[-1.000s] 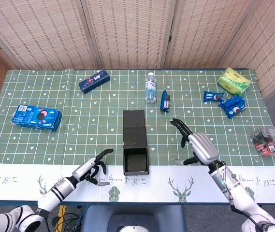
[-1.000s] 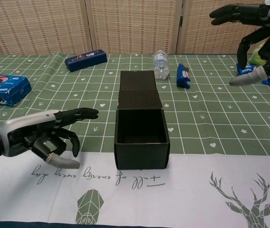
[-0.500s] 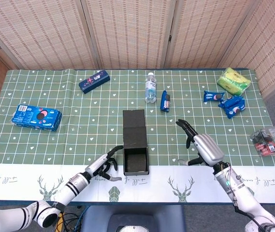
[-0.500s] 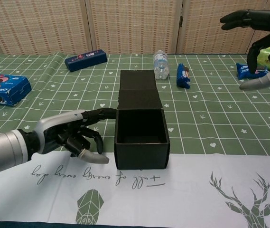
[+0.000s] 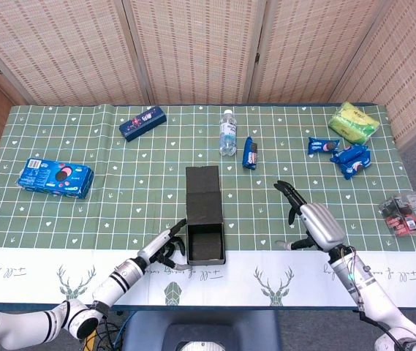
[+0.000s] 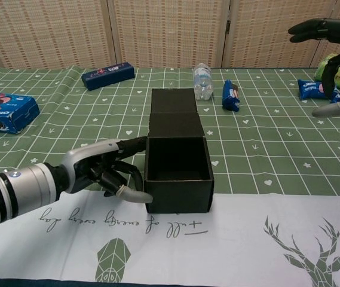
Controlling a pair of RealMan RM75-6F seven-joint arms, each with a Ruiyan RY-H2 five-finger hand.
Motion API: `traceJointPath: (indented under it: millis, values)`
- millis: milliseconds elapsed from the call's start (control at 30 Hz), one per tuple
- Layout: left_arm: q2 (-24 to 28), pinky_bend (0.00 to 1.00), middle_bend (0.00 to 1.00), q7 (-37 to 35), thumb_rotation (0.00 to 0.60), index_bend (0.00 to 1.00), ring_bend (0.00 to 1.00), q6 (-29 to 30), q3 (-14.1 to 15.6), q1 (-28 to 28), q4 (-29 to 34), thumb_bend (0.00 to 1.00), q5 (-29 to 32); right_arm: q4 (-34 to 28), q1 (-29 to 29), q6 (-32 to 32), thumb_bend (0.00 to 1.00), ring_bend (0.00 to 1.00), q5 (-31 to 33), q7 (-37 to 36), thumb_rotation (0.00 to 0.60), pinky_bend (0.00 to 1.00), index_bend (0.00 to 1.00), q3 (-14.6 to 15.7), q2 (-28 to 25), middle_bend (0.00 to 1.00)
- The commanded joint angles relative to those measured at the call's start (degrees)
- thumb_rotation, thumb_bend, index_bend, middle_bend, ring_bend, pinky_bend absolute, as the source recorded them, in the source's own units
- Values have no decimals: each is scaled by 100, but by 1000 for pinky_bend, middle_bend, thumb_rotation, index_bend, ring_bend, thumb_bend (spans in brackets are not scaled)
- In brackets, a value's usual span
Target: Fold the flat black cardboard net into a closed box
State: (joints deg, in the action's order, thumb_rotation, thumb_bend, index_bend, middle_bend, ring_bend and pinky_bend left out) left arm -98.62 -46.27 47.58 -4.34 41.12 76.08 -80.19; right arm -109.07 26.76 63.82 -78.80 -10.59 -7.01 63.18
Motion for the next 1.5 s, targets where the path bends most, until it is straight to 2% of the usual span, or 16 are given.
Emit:
traceJointPath:
  millis: [33,133,200,267,367,467,533,667,833,900,1067,1167,1500]
  values:
    - [-95,836,0,-12,600,0,570,53,-21,-34,-86,113,-3,21,-22,12,0,562,22,-22,600,935,0,0,14,3]
    - [-252,837,34,-63,600,50,606,128,-65,-90,-189,112,37,61,-47,25,0,562,80,-37,600,935,0,-15,49,10]
    - [-367,837,94,-82,600,120,628,181,-105,-127,-270,112,81,82,-60,32,0,562,134,-80,600,935,0,-34,91,17]
    - [-488,838,195,-141,600,204,657,244,-153,-172,-349,112,121,118,-68,12,0,562,195,-131,600,935,0,-46,136,20]
    - [-595,840,298,-231,600,283,684,334,-176,-219,-462,112,85,186,-84,5,0,562,262,-160,600,935,0,-59,196,24]
    - [-628,840,337,-334,600,321,691,436,-174,-259,-557,112,-8,259,-88,-50,0,562,396,-180,600,930,0,-77,254,39]
    - [-580,841,350,-424,600,333,692,545,-168,-297,-559,112,-96,322,-78,-132,0,523,503,-199,600,874,0,-79,283,54]
    - [-209,841,351,-613,600,334,692,851,-84,-381,-343,113,-429,476,3,-467,0,363,838,-395,600,737,0,-121,409,140]
    - [251,841,351,-702,600,335,692,1214,-6,-478,97,112,-724,803,171,-817,0,352,1068,-692,600,700,2,-238,779,242]
    - [448,841,351,-761,600,336,692,1295,19,-484,311,112,-823,976,282,-988,0,343,1181,-738,600,680,14,-293,975,249]
    - [786,841,351,-743,600,339,692,1402,65,-459,751,112,-991,1448,561,-1109,0,329,1565,-758,600,533,40,-609,1635,303]
    - [921,840,351,-756,600,339,692,1424,107,-435,996,113,-1073,1626,741,-1132,0,310,1790,-747,600,484,50,-838,1997,309]
    - [1176,841,351,-656,600,338,692,1461,221,-336,1451,112,-1261,2135,1490,-1528,0,276,2478,-423,600,447,50,-1383,2831,309]
